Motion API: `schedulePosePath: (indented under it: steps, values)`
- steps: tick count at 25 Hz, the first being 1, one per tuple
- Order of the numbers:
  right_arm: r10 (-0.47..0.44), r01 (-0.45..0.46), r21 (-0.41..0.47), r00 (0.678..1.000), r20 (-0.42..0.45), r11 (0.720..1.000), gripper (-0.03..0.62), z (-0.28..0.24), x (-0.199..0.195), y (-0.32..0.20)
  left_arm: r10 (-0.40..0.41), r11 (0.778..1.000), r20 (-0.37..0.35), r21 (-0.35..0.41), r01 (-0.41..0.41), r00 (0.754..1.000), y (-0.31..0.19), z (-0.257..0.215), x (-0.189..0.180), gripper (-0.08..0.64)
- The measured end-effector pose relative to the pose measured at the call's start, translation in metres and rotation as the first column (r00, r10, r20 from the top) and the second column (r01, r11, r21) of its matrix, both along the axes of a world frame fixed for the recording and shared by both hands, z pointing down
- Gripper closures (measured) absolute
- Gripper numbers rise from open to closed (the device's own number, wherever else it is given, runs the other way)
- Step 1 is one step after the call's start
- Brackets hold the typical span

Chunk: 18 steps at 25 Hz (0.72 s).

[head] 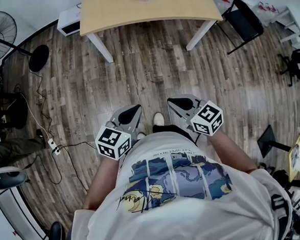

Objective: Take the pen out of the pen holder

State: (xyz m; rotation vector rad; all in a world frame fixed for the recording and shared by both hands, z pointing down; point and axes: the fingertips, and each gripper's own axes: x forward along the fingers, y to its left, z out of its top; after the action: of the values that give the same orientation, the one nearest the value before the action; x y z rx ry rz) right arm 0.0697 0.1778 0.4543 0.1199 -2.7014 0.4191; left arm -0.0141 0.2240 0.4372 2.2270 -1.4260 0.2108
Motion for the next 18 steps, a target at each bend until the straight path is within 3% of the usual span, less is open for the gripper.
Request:
schedulePosePath:
  steps: [9,18]
  values:
    - [0.027,-0.026,-0.03,0.999,0.023,0.999,0.587,0.002,0.039,-0.076,-0.007,1.0,0.062,-0.003,0.008,0.998,-0.082,-0.011,0.025,0.551]
    - [0.089,-0.082,-0.084,0.992,0.09,0.993,0.586,0.004,0.033,-0.148,-0.051,0.999,0.034,-0.005,0.051,0.998,-0.161,-0.01,0.001,0.511]
